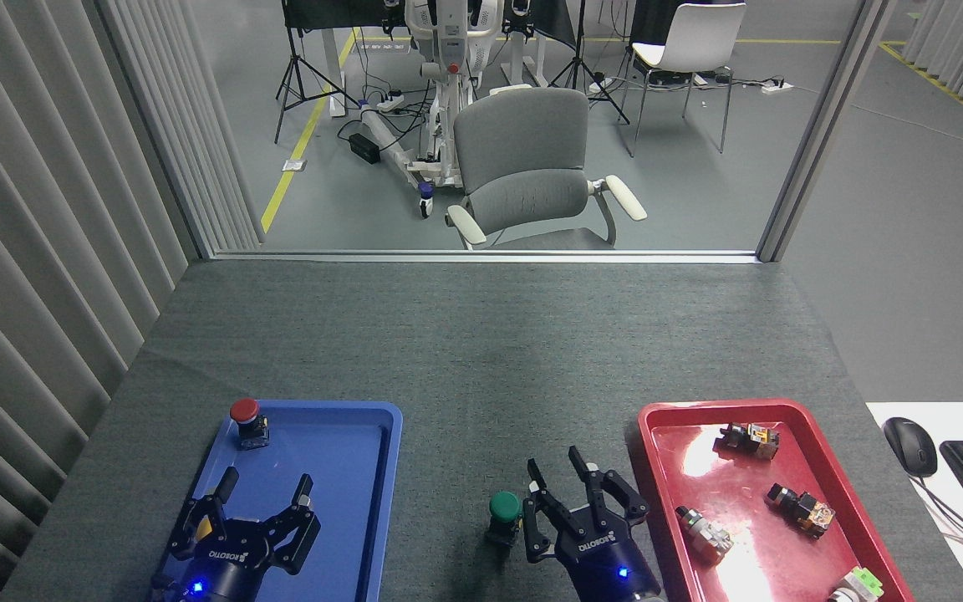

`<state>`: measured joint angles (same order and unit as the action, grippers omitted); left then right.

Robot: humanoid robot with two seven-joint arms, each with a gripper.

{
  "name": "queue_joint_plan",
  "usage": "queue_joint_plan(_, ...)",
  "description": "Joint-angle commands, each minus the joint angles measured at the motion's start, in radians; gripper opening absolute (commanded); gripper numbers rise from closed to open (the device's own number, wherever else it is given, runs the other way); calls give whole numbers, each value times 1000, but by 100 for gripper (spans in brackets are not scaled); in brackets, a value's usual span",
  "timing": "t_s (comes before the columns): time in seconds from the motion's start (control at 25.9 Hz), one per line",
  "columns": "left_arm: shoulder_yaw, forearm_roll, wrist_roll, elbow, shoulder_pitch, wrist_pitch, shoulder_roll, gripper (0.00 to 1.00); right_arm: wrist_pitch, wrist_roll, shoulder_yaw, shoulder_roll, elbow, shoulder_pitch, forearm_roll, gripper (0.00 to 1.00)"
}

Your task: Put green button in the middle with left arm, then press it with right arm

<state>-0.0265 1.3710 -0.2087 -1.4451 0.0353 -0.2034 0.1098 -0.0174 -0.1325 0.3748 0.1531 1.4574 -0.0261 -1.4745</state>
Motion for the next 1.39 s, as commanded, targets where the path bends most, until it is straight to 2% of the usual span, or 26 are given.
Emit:
queue_joint_plan(0.0,-6,0,2,0,0,-4,-6,99,7,4,27,-6,-35,-18,-36,13)
queue_joint_plan(0.08,-6,0,3,2,0,-4,-5,99,7,28,44,-15,-45,-20,-67,1)
queue_joint_plan(0.12,-9,2,3,3,0,-4,-6,99,8,45,52,-24,-46,-25,-78,0)
queue_joint_plan(0.46,-15,0,-6,5,-3,-1,-2,99,11,100,81,-49,-111,-37,-87,0)
queue_joint_plan(0.81,-13,-1,-9,3,1,-2,8,99,13,102,101,-61,-183,-97,-86,0)
queue_joint_plan(1.35,-13,-1,-6,8,6,-2,8,99,11,102,102,-56,-167,-71,-82,0)
